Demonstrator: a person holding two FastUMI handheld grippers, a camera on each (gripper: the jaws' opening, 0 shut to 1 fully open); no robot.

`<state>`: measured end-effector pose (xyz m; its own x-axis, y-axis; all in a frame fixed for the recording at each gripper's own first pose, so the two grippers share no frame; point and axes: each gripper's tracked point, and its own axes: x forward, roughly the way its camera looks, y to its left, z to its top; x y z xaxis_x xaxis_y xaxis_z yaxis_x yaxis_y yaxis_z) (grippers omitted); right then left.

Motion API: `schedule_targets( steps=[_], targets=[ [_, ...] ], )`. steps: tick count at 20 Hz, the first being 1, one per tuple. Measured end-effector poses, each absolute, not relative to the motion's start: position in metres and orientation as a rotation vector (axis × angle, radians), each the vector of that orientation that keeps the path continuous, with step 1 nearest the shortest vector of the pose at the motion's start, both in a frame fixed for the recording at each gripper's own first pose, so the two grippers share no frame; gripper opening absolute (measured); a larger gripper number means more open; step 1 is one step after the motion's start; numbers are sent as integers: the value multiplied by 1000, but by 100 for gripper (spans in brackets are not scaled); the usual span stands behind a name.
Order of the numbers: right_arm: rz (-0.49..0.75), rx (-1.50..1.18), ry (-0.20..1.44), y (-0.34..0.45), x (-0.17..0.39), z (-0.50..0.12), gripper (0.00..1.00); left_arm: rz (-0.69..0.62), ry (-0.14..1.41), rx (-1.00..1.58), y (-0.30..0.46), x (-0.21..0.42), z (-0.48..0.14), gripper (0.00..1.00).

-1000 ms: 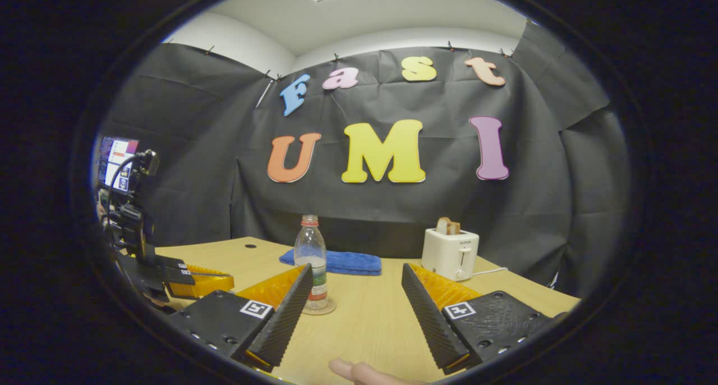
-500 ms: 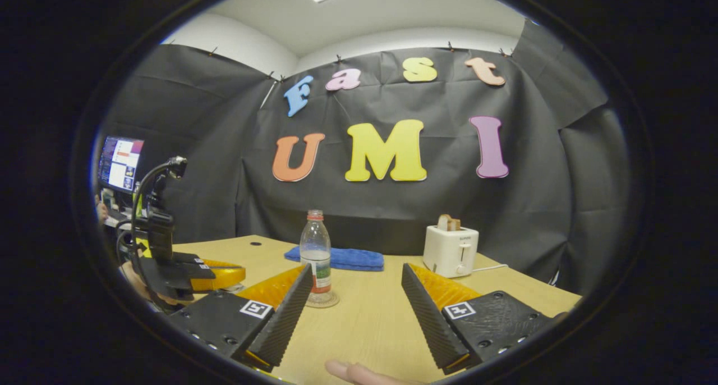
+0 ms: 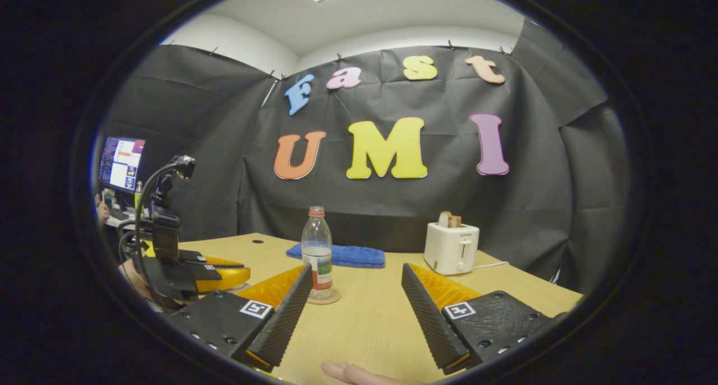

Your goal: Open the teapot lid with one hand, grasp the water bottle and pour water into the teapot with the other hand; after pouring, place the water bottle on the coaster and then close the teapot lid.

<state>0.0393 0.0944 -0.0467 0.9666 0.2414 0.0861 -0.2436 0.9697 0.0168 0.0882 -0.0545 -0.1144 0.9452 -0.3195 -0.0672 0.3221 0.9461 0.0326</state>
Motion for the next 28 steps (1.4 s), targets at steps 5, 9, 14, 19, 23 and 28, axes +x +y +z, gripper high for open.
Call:
schedule_targets(
  steps=[5, 9, 14, 19, 23, 28],
  targets=[
    [236, 24, -87, 93, 39, -45, 96, -302, 41, 26, -46, 84, -94, 55],
    [233, 19, -105, 93, 29, -34, 95, -305, 4, -5, -45, 67, -61, 79],
    [196, 14, -111, 83, 12, -11, 96, -229, -6, -16, -25, 37, -23, 99],
    [119, 27, -85, 55, -15, 15, 95, -165, 26, -55, -9, -1, 0, 99],
    [113, 83, -60, 38, -34, 25, 95, -171, -19, -52, -12, -23, 18, 99],
    [125, 46, -88, 32, -45, 26, 96, -152, -53, -46, -22, -34, 25, 99]
  ],
)
